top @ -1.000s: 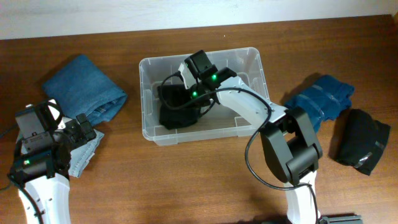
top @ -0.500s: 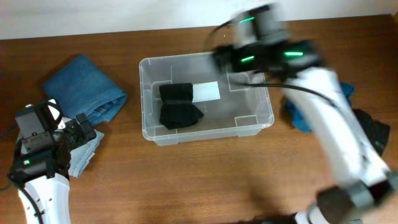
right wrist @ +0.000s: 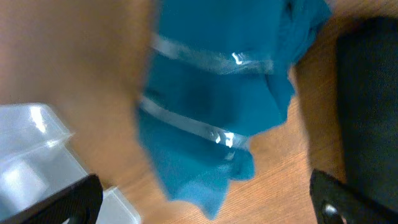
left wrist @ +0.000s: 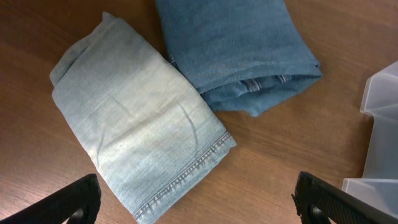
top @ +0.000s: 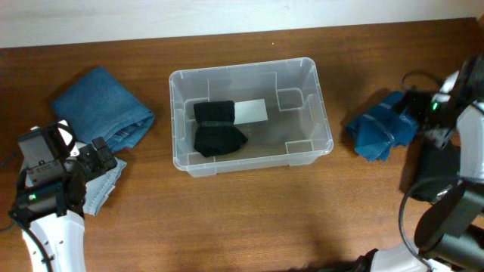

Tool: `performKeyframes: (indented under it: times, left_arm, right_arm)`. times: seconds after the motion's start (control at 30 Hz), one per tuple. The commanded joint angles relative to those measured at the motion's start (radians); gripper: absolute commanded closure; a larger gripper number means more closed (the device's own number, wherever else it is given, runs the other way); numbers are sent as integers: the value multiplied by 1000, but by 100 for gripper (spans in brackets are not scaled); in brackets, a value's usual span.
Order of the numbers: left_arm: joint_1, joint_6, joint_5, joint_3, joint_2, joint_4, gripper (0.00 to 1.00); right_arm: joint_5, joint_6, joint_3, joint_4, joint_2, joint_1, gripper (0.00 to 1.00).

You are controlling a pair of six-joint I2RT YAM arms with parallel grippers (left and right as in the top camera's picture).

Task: Pack container
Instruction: 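Carry the black garment into the bin's left side and release, then grasp the folded teal sweater with the right gripper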

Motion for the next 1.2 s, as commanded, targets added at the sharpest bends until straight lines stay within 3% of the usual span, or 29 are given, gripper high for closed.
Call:
performKeyframes:
  times: [0.0, 0.27, 0.43, 0.5, 0.63, 0.7, 0.8, 0.93, 1.17]
  left_arm:
    - [4, -10, 11, 23, 3, 2, 1]
    - [4, -10, 11, 23, 3, 2, 1]
    - [4, -10, 11, 23, 3, 2, 1]
    - [4, -10, 11, 23, 3, 2, 1]
    - [4, -10, 11, 23, 3, 2, 1]
    - [4, -10, 11, 23, 3, 2, 0]
    - [4, -10, 11, 23, 3, 2, 1]
    - [4, -10, 11, 23, 3, 2, 1]
    - [4, -10, 11, 23, 3, 2, 1]
  right_arm:
    - [-93, -23, -161, 114, 3, -20, 2]
    - [-111, -14, -358, 471, 84, -19, 2]
    - [-151, -8, -366, 527, 171, -19, 0]
    - [-189, -8, -366, 528, 191, -19, 12]
    - [-283, -21, -358, 527, 178, -19, 67]
    - [-350, -45, -341, 523, 145, -19, 79]
    - [-391, -76, -270, 444, 29, -9, 87]
    - [-390, -150, -153, 319, -123, 51, 87]
    - [-319, -223, -5, 182, -324, 335, 87]
